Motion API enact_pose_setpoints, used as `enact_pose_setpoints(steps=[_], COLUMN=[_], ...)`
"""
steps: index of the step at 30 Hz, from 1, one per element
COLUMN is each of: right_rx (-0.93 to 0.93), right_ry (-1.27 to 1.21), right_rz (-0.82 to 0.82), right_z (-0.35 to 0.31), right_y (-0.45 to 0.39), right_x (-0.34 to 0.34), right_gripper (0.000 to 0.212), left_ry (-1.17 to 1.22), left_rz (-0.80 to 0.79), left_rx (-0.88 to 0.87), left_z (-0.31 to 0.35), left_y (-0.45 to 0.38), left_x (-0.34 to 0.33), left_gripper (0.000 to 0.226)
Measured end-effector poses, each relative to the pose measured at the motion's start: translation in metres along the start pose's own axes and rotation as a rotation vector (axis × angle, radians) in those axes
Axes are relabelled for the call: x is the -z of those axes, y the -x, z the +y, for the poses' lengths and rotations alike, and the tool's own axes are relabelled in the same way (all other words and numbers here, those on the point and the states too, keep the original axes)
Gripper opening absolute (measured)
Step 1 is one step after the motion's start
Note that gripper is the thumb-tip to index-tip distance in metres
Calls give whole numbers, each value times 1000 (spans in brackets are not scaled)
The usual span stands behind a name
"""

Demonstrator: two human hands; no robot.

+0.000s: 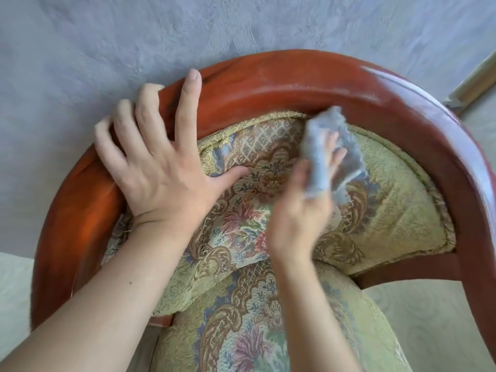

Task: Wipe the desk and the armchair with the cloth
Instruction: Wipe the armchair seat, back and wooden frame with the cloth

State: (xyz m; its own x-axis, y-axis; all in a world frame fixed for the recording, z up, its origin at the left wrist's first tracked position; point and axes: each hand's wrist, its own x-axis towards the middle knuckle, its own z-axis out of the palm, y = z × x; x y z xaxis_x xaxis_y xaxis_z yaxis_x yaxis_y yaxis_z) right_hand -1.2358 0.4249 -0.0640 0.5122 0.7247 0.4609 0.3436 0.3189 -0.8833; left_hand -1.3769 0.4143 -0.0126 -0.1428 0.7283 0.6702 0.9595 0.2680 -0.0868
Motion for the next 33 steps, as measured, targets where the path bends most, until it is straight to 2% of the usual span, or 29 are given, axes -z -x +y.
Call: enact_pose_setpoints(steps=[2, 3, 7, 9, 11, 12, 14, 15, 17, 19, 20, 22, 24, 25, 28, 30, 32, 33], right_rx=[155, 174, 159, 158, 23, -178, -618, -736, -666, -446, -289, 23, 210, 243, 224, 204, 23, -185], right_ry=[129, 127, 217, 230, 117, -13, -278, -384, -422, -441, -381, -98, 145, 208, 280, 283, 114, -41], right_rz=[-162, -243, -519, -581, -545, -469, -174, -19, 157, 220, 157, -75, -271, -349, -488, -551, -420, -254], right_z=[9, 13, 51, 62, 56, 47, 16, 3, -21, -37, -38, -21, 4, 18, 49, 53, 37, 21], right_y=[18, 32, 77, 88, 95, 94, 81, 73, 54, 32, 23, 12, 15, 20, 40, 53, 63, 63], right_x=[-19, -28, -13, 8, 27, 35, 45, 48, 47, 36, 26, 2, -13, -14, -1, 17, 32, 36], right_gripper=[53, 55, 61, 56, 52, 52, 51, 43, 22, 28, 38, 48, 60, 67, 71, 58, 51, 49], left_ry=[-4, -8, -19, -25, -30, -29, -29, -30, -29, -21, -16, -8, -14, -21, -28, -27, -19, -15], left_rz=[16, 23, 22, 15, 9, 10, 18, 18, 8, 1, -1, 2, 7, 9, 21, 29, 33, 36], left_rx=[-8, -8, 2, -4, -5, -4, -2, -1, -3, -1, -1, -5, -8, -6, -6, -15, -19, -21], left_z=[0, 1, 0, 0, 0, -1, -1, -1, 0, 1, 1, 0, 0, 0, 0, -1, -2, -3], left_y=[0, 0, -1, -1, 0, 0, 0, 0, 0, 0, 0, -1, -1, 0, -1, -1, 0, 1], left_x=[-2, -2, -2, -1, -1, -1, -1, -2, -1, 0, 1, 1, 1, 0, -2, -3, -3, -3], left_gripper=[122, 121, 125, 126, 126, 127, 126, 126, 124, 124, 124, 123, 121, 121, 123, 124, 125, 125])
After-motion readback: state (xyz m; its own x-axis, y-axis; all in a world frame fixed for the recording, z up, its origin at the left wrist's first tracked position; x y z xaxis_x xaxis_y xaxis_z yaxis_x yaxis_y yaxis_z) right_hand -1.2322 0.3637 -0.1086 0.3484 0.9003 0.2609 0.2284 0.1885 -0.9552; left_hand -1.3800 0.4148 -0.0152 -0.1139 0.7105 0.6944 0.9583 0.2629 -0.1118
